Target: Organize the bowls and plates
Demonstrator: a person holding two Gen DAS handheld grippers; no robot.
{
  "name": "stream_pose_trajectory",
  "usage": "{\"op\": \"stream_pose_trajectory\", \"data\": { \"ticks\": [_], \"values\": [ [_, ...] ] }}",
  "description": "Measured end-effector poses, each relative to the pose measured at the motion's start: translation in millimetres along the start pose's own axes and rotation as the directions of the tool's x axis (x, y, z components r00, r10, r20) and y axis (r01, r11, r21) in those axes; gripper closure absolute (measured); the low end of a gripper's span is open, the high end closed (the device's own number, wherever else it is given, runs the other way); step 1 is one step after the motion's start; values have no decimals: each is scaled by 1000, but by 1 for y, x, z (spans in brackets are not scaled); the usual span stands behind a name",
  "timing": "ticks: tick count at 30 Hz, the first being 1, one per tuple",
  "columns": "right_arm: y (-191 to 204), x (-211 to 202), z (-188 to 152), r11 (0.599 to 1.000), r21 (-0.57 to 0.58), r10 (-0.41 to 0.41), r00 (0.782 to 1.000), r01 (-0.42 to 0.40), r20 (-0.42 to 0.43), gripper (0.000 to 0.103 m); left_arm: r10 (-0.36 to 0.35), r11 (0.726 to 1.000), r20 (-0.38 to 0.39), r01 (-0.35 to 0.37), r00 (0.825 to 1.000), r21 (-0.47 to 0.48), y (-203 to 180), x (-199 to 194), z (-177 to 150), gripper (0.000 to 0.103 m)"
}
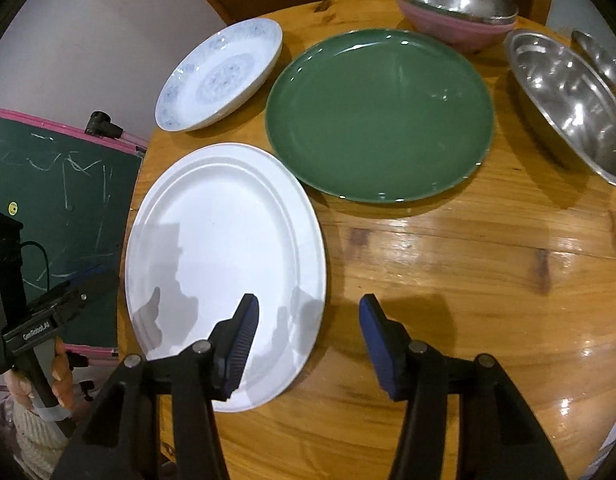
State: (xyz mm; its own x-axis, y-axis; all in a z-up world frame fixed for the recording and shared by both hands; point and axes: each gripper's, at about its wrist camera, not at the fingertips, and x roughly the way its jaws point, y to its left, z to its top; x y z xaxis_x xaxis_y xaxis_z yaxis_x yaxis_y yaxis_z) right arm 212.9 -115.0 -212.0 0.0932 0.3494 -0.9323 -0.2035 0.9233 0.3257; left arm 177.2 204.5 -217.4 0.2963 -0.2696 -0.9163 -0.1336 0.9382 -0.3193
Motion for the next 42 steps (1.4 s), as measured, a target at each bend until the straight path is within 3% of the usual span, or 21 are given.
{"op": "stream_pose_trajectory", "data": {
  "ticks": [2, 6, 8, 13, 16, 23, 26, 35, 42],
  "values": [
    [2, 4, 1, 1000, 3, 14, 1000, -14, -9, 51, -12, 1000, -19, 12, 1000, -1, 3, 4, 1, 48],
    [3, 11, 2, 1000, 2, 18, 1000, -18, -25, 59, -11, 1000, -44, 11, 999, 7, 6, 12, 3, 54],
    [2, 13, 3, 1000, 3, 20, 999, -20, -36, 60, -15, 1000, -64, 16, 998, 11, 7, 16, 5, 66],
    [2, 21, 4, 999, 10, 32, 998, -32, -52, 64, -11, 1000, -86, 12, 996, 13, 13, 21, 8, 74],
    [2, 24, 4, 999, 11, 34, 998, -33, -58, 66, -10, 1000, -106, 12, 994, 17, 18, 25, 9, 76],
    [-1, 27, 2, 998, 22, 55, 995, -53, -79, 83, -11, 1000, -116, 12, 993, 7, 24, 31, 12, 77],
    [-1, 28, 1, 998, 25, 55, 995, -53, -78, 83, 5, 1000, -115, -5, 993, 2, 27, 31, 11, 86],
    [-3, 9, -7, 997, 45, 68, 996, -65, -53, 84, -13, 1000, -69, 15, 997, 25, 11, -2, 0, 87],
    [-12, -32, -34, 997, 47, 57, 998, -56, -23, 83, -36, 992, -42, 41, 998, 116, -26, -40, -24, 87]
  ]
}}
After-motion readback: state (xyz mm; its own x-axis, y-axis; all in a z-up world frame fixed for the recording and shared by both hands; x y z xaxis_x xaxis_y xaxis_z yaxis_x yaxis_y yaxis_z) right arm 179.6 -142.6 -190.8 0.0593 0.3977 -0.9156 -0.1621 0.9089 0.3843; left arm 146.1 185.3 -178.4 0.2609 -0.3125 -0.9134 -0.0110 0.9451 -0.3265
